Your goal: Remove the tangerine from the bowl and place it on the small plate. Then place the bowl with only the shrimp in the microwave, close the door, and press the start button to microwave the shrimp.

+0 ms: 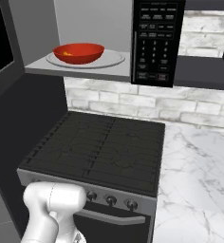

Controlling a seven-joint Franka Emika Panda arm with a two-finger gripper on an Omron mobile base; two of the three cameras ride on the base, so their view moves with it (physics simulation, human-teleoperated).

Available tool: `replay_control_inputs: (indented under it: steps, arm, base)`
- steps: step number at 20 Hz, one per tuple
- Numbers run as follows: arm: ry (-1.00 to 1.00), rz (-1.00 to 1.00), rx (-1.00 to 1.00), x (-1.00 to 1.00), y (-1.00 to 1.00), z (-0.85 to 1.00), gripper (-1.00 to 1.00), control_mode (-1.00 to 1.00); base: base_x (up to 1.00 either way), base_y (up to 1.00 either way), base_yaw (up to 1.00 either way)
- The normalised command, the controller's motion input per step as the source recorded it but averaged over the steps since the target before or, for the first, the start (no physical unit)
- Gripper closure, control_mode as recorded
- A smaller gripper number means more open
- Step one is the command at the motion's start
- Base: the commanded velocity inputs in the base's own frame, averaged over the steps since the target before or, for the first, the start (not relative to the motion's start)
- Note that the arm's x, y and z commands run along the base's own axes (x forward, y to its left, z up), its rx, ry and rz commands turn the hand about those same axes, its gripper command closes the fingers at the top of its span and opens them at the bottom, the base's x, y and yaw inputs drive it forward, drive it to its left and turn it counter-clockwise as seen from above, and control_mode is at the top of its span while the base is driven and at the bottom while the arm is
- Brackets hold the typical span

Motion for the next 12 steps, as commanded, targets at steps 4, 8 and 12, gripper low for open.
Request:
replay_control_inputs:
  steps: [4,8,12]
  arm:
    - [-0.01,0.14,0.22,0.00,-0.66,0.35,-1.00,-1.00]
    - [0.00,0.15,0.28,0.10,-0.73,0.37,-1.00,-1.00]
    - [0.00,0.13,0.28,0.32,-0.71,0.46,-1.00,-1.00]
  base:
    - [0.00,0.00,0.00]
    - [0.00,0.00,0.00]
    - [0.00,0.00,0.00]
